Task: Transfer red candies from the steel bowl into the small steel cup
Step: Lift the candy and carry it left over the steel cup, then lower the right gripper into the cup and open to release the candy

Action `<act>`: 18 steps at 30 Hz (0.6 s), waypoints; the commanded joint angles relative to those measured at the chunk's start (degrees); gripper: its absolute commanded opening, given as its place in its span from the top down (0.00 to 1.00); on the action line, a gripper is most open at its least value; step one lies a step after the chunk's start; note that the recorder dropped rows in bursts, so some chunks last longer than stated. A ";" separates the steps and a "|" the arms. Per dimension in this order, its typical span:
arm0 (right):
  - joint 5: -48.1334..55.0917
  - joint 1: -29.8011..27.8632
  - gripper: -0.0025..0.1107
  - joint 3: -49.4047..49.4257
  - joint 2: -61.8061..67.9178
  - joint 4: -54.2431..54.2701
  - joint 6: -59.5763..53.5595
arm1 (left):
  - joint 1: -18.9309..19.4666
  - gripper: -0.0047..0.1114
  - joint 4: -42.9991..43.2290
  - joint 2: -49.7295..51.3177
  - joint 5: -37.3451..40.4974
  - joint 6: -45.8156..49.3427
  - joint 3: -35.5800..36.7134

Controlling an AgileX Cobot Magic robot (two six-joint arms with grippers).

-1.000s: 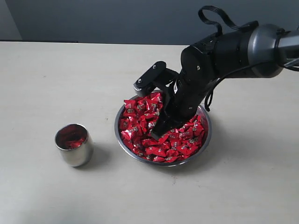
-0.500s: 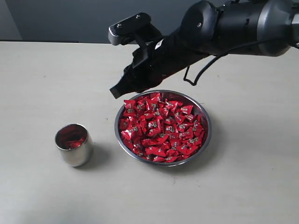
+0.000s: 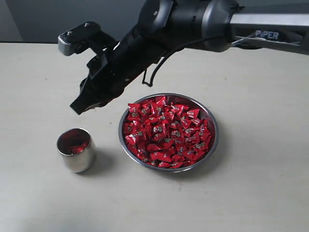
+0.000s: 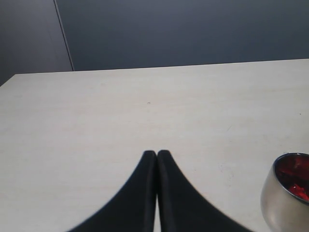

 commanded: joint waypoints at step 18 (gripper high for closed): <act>0.35 5.13 0.99 -2.12 5.52 -2.51 -0.46 | 0.03 0.96 -0.13 -0.26 -0.09 -0.06 0.22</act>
